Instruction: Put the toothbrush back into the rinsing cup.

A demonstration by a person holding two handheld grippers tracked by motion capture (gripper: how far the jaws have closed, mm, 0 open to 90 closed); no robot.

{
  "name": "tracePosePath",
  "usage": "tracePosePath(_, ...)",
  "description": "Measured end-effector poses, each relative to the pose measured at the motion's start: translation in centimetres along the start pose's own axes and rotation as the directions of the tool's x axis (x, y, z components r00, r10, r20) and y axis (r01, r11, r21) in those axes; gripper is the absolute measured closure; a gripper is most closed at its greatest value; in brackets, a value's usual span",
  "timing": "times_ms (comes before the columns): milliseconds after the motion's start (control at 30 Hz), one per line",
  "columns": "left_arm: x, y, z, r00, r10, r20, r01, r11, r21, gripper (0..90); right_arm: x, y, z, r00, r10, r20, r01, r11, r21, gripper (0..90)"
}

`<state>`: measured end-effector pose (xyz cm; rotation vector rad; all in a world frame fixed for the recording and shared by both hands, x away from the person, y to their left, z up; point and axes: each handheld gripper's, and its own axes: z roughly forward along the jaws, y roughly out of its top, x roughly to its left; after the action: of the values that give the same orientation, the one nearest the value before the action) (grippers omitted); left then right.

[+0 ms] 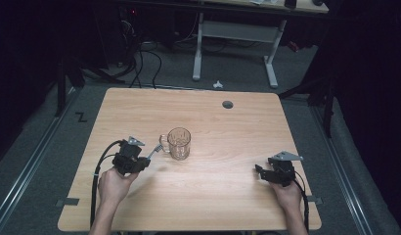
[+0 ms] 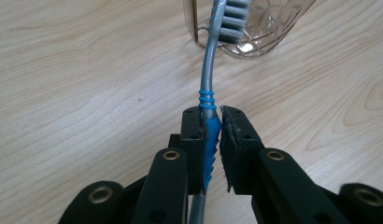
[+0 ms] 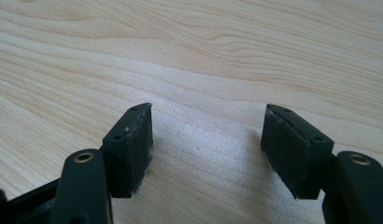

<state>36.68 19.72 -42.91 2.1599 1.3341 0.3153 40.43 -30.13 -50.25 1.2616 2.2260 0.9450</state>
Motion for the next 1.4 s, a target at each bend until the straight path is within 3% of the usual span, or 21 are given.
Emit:
tracePosePath(433, -0.1, 0.2, -0.9, 1.0000, 0.002, 0.000, -0.002, 0.9973, -0.073, 79.6, 0.0, 0.0, 0.0, 1.0000, 0.000, 0.000, 0.000, 1.000, 0.000, 34.6)
tracePosePath(867, -0.2, 0.8, -1.3, 0.9999, -0.001, 0.012, 0.003, 0.9931, -0.117, 79.6, 0.0, 0.0, 0.0, 1.0000, 0.000, 0.000, 0.000, 1.000, 0.000, 34.6)
tracePosePath(1400, -0.3, 1.8, -2.2, 0.9991, -0.014, 0.041, 0.022, 0.9775, -0.210, 79.6, 0.0, 0.0, 0.0, 1.0000, 0.001, -0.001, -0.001, 1.000, -0.001, 34.6)
